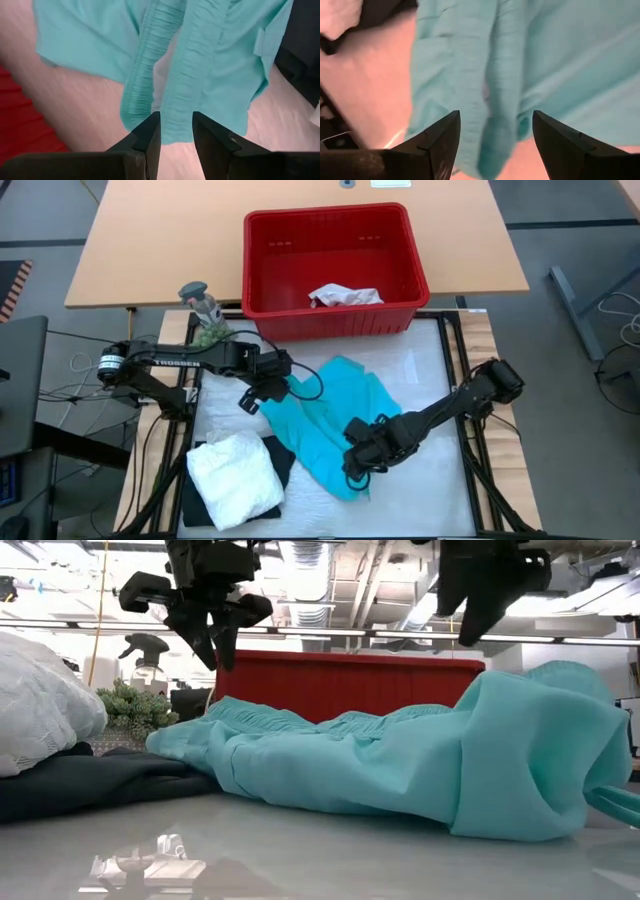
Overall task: Fold Laundry from Bin
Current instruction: Fold the blue shorts
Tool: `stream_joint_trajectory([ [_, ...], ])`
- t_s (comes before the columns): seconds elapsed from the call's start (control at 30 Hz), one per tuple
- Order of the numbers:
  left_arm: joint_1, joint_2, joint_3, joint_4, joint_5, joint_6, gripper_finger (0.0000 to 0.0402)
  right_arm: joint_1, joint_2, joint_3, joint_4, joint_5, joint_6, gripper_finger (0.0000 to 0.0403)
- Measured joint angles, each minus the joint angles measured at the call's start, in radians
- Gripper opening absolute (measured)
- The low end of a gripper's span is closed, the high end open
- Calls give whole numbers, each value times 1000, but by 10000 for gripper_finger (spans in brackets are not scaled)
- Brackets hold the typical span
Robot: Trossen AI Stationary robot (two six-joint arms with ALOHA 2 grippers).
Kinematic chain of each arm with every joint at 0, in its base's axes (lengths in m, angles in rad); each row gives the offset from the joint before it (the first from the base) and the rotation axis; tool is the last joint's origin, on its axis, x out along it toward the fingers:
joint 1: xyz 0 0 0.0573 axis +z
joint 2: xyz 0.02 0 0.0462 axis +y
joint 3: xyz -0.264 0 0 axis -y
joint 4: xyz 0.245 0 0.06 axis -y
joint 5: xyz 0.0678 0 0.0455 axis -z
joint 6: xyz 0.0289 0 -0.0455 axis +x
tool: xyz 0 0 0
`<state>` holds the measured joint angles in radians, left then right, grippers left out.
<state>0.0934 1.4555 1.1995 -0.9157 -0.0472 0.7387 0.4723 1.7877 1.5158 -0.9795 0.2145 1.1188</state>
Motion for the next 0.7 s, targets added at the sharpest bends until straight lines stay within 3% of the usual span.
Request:
stream_joint_trajectory([
  [0.1, 0, 0, 0, 4, 5, -14, 100, -15, 15, -29, 79, -75, 0, 270],
  [0.37, 0, 0, -1, 20, 28, -41, 100, -25, 7, -153, 233, -94, 12, 270],
  [0.7, 0, 0, -1, 43, 42, -53, 100, -65, 8, -156, 127, -149, -116, 270],
])
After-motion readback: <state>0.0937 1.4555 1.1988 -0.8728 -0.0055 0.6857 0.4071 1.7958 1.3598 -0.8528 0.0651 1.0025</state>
